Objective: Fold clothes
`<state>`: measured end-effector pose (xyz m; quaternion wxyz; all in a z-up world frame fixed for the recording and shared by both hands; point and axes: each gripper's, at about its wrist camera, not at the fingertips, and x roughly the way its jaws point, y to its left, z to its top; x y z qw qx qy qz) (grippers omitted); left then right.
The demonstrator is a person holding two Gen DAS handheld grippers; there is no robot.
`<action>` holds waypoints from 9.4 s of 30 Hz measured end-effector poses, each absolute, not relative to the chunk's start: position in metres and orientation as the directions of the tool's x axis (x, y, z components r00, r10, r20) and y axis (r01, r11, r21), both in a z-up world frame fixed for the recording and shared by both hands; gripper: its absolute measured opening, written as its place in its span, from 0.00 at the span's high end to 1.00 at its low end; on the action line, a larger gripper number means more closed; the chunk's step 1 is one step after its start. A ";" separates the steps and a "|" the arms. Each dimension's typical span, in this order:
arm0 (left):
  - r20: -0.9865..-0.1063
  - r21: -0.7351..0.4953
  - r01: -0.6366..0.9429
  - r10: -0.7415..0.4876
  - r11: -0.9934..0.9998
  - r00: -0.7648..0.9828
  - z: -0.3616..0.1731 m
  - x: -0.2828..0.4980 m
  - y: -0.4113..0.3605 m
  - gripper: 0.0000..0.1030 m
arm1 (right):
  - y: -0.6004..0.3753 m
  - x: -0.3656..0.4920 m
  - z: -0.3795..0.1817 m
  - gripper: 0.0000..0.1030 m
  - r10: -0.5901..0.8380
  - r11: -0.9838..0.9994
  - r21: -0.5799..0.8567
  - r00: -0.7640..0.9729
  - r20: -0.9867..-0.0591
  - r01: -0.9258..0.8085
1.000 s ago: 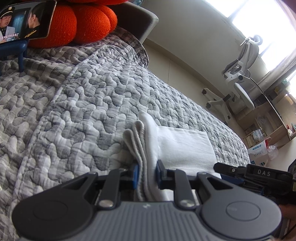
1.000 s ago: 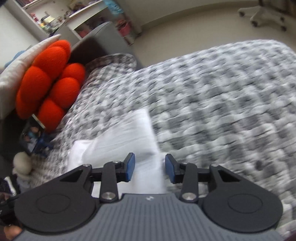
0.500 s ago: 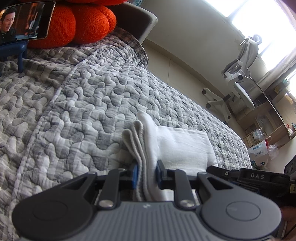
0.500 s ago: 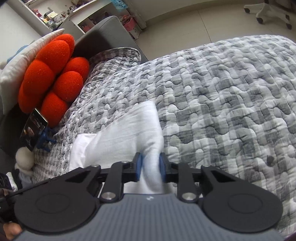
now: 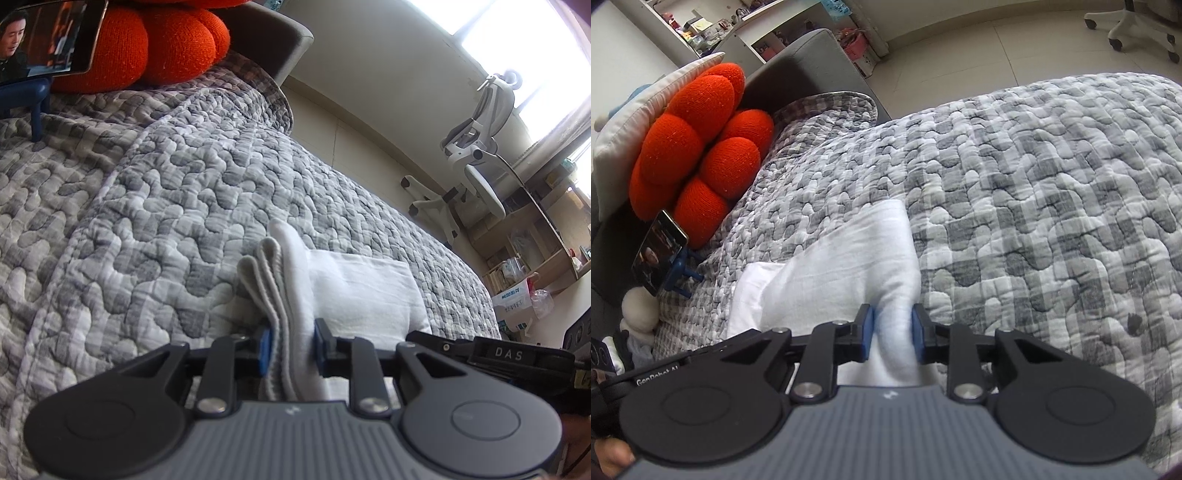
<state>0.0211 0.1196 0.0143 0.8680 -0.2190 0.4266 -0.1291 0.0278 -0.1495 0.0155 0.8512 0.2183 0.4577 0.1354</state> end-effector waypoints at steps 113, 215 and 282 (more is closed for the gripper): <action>-0.665 -0.172 -0.036 -0.088 0.985 0.742 0.039 0.000 0.105 0.83 | -0.049 0.005 0.046 0.83 0.204 0.970 0.028 0.749 -0.631 -0.240; -0.603 -0.096 -0.460 0.316 0.883 0.732 0.090 -0.060 0.231 0.82 | 0.116 -0.011 0.098 0.83 0.330 0.915 0.021 0.719 -0.612 -0.402; -0.464 -0.235 -0.751 0.607 0.618 0.645 0.159 -0.245 0.466 0.62 | 0.378 -0.039 0.153 0.60 0.835 0.386 0.128 0.287 -0.470 -0.914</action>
